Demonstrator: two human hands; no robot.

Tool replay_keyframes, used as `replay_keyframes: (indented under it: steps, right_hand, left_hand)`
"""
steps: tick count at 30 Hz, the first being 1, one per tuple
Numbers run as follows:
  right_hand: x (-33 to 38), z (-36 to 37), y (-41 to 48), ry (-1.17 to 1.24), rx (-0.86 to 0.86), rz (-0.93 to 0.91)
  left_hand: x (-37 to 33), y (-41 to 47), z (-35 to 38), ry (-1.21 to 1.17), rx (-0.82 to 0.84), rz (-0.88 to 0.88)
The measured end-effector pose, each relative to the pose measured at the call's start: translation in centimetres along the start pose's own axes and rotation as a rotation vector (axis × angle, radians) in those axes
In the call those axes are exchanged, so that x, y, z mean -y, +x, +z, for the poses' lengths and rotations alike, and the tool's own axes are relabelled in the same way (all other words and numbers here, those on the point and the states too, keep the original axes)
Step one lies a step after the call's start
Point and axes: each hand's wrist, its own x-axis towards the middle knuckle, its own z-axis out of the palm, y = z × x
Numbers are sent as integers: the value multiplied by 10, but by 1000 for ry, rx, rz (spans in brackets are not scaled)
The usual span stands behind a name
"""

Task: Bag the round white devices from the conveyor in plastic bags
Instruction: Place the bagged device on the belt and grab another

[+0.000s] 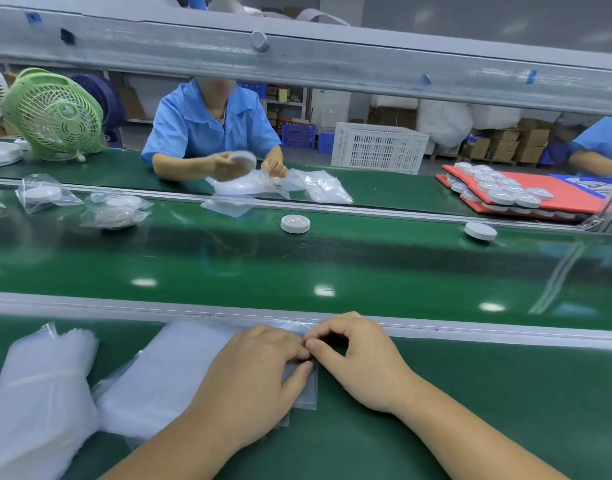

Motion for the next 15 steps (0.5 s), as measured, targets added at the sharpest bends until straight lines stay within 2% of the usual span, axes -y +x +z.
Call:
replay_keyframes:
  steps: [15]
  right_hand:
    - [0,0,0,-15,3,-2]
  left_hand:
    - [0,-1,-1,-11,-10,14]
